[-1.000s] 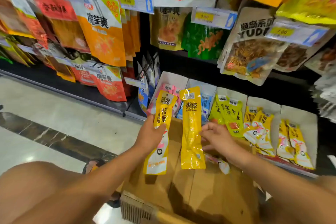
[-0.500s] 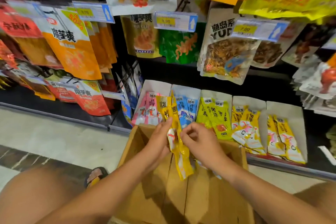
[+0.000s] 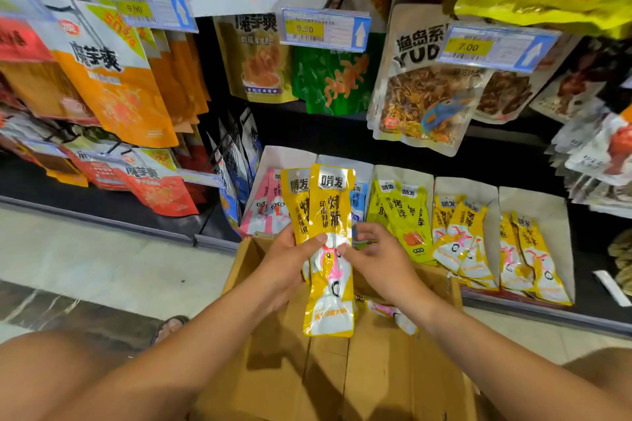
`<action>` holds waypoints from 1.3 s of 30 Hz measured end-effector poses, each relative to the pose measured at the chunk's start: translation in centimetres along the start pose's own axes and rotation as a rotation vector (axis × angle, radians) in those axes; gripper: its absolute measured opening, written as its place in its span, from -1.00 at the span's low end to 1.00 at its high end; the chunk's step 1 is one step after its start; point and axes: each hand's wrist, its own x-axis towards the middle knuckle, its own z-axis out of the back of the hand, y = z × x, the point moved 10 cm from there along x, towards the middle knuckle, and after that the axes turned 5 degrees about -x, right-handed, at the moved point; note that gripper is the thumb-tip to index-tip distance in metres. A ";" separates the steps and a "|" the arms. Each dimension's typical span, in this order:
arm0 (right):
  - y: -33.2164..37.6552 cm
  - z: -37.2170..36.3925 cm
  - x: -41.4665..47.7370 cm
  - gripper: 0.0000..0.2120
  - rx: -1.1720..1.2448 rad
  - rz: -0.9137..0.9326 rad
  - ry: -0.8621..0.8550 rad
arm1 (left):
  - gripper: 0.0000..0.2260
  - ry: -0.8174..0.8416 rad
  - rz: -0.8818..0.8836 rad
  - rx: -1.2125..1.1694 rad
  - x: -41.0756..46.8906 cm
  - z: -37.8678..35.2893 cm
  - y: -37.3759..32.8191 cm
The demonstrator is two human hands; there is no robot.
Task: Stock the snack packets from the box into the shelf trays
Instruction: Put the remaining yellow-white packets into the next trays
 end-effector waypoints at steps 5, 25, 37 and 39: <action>-1.0 -0.6 0.3 -0.85 0.139 -0.071 0.092 | -0.66 -0.019 -0.027 0.062 0.0 0.7 0.1; -3.2 8.4 -3.5 -0.64 -0.044 -0.080 0.168 | -0.83 -0.030 -0.100 0.208 0.0 -9.9 0.9; -18.9 27.5 -1.5 -0.12 -0.325 -0.396 0.002 | -0.77 0.058 0.173 0.198 6.0 -21.4 10.0; -22.6 30.2 -1.0 -0.15 -0.312 -0.490 -0.029 | -0.75 0.107 0.147 0.229 6.9 -22.8 11.2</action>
